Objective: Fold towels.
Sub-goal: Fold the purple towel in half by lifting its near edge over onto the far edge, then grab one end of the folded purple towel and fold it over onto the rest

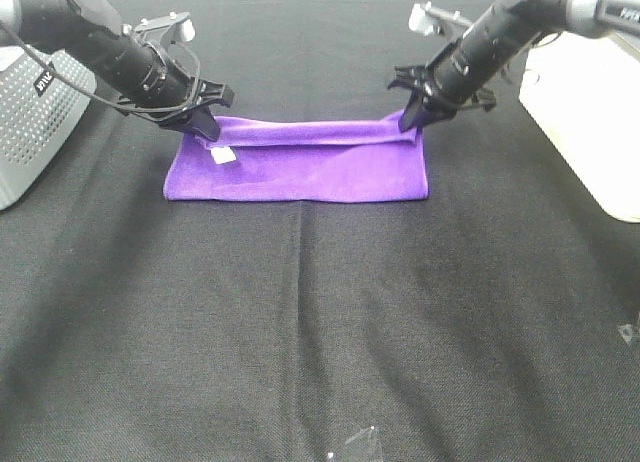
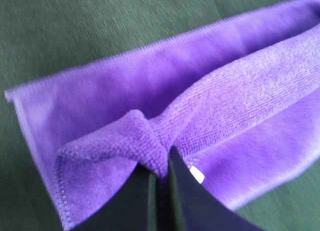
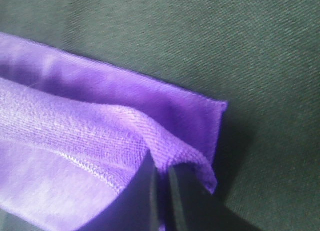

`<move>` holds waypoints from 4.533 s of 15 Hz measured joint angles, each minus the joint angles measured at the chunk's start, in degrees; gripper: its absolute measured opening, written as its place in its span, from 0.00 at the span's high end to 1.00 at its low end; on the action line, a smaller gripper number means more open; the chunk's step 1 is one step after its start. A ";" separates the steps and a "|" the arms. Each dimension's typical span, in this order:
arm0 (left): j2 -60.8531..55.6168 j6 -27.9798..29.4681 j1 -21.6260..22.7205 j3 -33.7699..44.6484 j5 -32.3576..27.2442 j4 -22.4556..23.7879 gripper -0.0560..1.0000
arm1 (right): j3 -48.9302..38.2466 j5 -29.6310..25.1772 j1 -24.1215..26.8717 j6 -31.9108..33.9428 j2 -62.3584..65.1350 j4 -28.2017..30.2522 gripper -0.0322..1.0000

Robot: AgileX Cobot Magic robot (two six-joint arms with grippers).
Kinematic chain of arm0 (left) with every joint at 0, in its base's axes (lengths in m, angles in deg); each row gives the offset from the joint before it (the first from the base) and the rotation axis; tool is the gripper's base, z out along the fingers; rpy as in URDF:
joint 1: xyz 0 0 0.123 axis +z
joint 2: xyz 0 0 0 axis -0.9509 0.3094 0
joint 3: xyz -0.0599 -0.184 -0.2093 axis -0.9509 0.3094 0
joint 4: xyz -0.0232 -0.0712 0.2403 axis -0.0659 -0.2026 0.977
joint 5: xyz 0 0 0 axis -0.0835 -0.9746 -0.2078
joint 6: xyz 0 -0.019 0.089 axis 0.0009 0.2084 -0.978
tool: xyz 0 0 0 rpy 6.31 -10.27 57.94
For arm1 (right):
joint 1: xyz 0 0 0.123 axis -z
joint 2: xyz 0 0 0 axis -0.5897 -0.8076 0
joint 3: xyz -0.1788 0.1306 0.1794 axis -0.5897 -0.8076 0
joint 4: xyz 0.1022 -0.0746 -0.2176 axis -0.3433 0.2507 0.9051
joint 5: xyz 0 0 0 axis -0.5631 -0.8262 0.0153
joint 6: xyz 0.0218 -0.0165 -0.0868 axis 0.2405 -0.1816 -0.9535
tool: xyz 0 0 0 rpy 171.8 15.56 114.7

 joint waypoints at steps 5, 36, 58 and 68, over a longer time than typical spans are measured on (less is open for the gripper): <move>1.72 0.00 0.97 -0.57 0.29 -0.74 0.94 | 0.46 0.86 0.00 0.11 -1.38 0.06 0.95; 4.01 6.13 8.19 -5.73 -19.19 -0.29 0.24 | -16.39 -16.44 0.11 12.03 29.16 12.78 0.22; 20.00 8.94 2.01 -26.93 -26.47 -8.25 0.52 | -24.87 -16.56 0.11 11.57 37.59 13.87 0.22; 18.33 8.31 1.20 -32.14 -27.73 1.60 0.90 | -24.87 -16.56 0.11 11.52 37.59 13.87 0.22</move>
